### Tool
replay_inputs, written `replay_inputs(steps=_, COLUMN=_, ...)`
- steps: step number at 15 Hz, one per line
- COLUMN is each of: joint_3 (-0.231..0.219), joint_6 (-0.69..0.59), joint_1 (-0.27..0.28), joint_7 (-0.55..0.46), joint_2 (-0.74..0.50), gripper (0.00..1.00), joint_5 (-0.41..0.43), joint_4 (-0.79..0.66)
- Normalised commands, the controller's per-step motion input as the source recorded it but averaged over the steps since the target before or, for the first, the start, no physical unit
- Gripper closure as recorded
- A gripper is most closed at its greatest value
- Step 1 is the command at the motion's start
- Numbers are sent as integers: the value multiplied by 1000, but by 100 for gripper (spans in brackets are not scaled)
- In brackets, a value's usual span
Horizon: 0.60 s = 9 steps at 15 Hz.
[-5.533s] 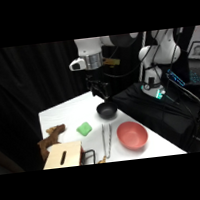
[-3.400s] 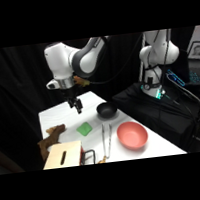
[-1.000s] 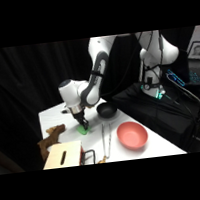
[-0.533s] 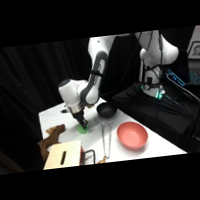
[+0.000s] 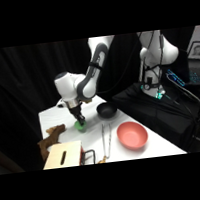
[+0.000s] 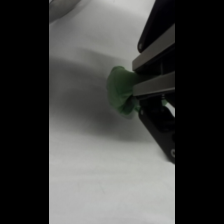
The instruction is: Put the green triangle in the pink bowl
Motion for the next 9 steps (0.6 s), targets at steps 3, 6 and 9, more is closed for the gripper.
replay_inputs(steps=3, joint_3=-3, joint_6=-285, joint_1=-13, joint_7=-19, joint_2=-491, gripper=95, joint_5=76, joint_4=-233)
replay_inputs(steps=6, joint_3=-38, joint_6=-250, joint_1=41, joint_7=17, joint_2=-489, gripper=95, joint_5=58, joint_4=-242)
replay_inputs(steps=9, joint_3=-52, joint_6=-243, joint_1=86, joint_7=52, joint_2=-477, gripper=95, joint_5=68, joint_4=-247)
